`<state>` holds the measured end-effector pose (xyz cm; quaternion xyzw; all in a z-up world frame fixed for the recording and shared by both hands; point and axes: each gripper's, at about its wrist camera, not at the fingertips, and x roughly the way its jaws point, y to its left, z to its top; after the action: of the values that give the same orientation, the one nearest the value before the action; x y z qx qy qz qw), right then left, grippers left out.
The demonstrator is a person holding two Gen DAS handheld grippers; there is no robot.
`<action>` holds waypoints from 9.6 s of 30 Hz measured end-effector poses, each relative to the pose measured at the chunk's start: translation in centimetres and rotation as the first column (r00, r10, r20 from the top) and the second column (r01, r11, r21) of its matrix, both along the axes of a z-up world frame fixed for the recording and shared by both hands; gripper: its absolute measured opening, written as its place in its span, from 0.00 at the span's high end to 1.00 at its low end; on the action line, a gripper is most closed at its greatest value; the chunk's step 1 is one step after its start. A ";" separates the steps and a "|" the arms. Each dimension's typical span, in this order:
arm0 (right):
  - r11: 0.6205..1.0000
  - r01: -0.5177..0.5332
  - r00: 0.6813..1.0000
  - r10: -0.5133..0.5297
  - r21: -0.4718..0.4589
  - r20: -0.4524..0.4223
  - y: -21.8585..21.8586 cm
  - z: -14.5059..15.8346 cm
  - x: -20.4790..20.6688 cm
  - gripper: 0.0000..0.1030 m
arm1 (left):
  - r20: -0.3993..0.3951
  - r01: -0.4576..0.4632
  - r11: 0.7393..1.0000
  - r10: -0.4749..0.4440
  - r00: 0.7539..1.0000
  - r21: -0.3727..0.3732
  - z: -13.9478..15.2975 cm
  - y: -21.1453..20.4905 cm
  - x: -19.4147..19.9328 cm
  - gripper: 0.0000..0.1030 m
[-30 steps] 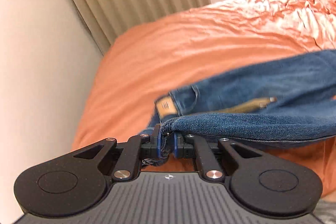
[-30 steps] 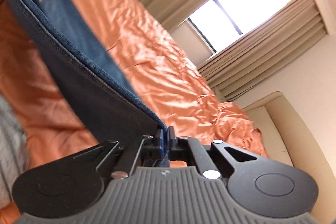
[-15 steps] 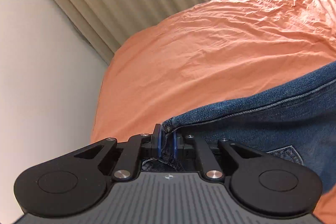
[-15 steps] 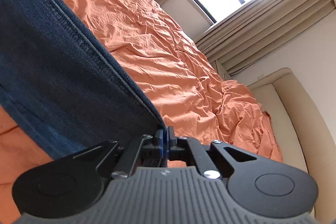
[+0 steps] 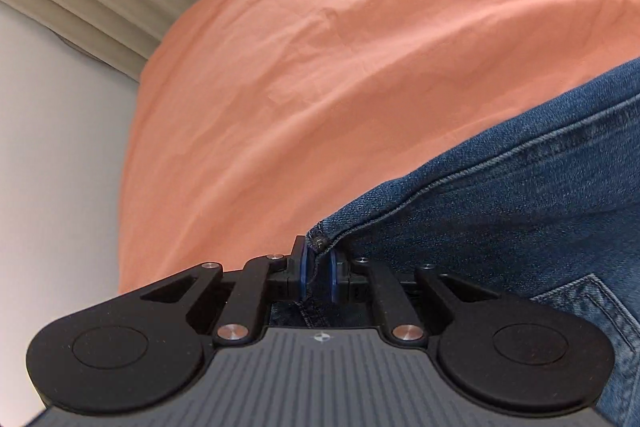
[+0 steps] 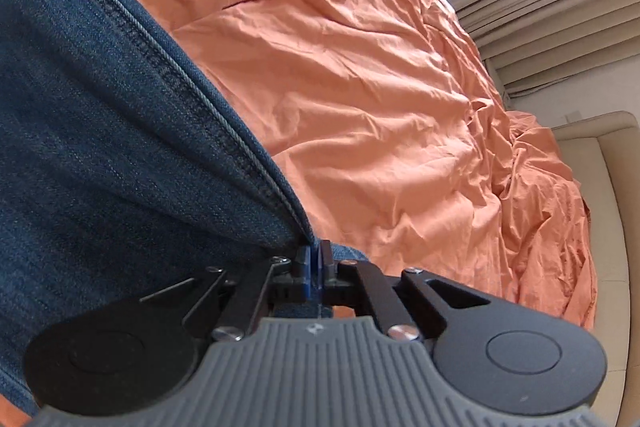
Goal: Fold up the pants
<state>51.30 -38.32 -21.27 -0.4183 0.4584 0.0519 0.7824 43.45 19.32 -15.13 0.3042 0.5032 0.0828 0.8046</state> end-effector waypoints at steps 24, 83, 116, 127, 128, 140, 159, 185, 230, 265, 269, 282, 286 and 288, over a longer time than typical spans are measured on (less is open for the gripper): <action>0.592 0.504 0.825 -0.545 0.628 -0.149 -6.1 4.0 -14.2 0.46 | 0.145 -0.335 0.704 0.527 0.837 -0.626 9.7 11.4 -15.9 0.17; -0.280 0.425 0.397 -0.797 0.861 -0.456 -18.8 -1.8 -19.1 0.82 | 0.065 -0.531 0.499 0.768 0.637 -0.685 2.3 14.1 -15.0 0.77; 0.478 0.422 0.905 -0.274 0.770 -0.326 10.6 2.0 -19.6 0.64 | 0.037 -0.082 0.737 0.144 0.989 -0.671 -0.4 -8.8 -22.4 0.43; 0.594 0.253 0.966 -0.106 0.764 -0.237 18.7 1.7 -18.2 0.64 | -0.003 -0.180 0.729 0.238 0.971 -0.661 0.5 -9.2 -18.6 0.35; 0.601 0.250 0.966 -0.105 0.759 -0.235 19.0 1.6 -18.1 0.64 | -0.020 -0.197 0.727 0.245 0.969 -0.658 0.1 -9.3 -18.5 0.34; 0.559 0.291 0.948 -0.277 0.776 -0.156 11.4 3.8 -19.3 0.65 | 0.032 -0.212 0.732 0.304 0.952 -0.647 1.4 -9.7 -20.8 0.87; -0.127 0.457 0.547 -0.740 0.880 -0.391 -17.1 4.1 -22.3 0.65 | -0.170 -0.229 0.849 0.167 0.971 -0.476 0.3 -11.5 -22.3 0.83; -0.288 0.474 0.486 -0.702 0.832 -0.520 -20.3 -3.9 -20.2 1.00 | -0.190 -0.156 0.956 0.110 0.976 -0.249 -2.8 -13.1 -19.1 0.96; -0.363 0.383 0.594 -0.608 0.849 -0.528 -22.2 -6.3 -18.4 0.90 | -0.017 0.132 0.637 -0.222 0.975 -0.759 -4.4 -36.4 4.0 0.88; 0.132 0.096 0.819 -0.574 0.987 -0.003 -8.2 16.2 -16.7 0.94 | 0.021 0.147 0.524 -0.239 0.971 -0.839 -1.3 -31.6 -17.9 0.91; 0.202 0.035 0.859 -0.506 0.979 0.074 -1.8 20.3 -15.5 0.94 | 0.086 0.170 0.499 -0.187 0.979 -0.850 1.4 -27.1 -18.5 0.91; 0.242 0.053 0.959 -0.281 0.969 0.018 21.1 18.2 -10.0 0.94 | 0.161 0.094 0.499 0.092 0.983 -0.861 5.3 -10.0 -19.3 0.91; 0.283 0.138 0.979 -0.186 0.949 -0.087 27.8 12.0 -10.1 0.95 | 0.138 0.055 0.495 0.134 0.981 -0.867 4.4 -6.7 -19.6 0.91; 0.322 0.193 0.978 -0.143 0.927 -0.154 30.6 8.3 -10.6 0.95 | 0.124 0.036 0.489 0.149 0.981 -0.871 3.7 -5.2 -19.9 0.91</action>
<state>40.75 -7.70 -12.94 0.1570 0.4031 0.2331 0.8709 23.56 14.15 -11.46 -0.1689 0.4098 -0.1285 0.8871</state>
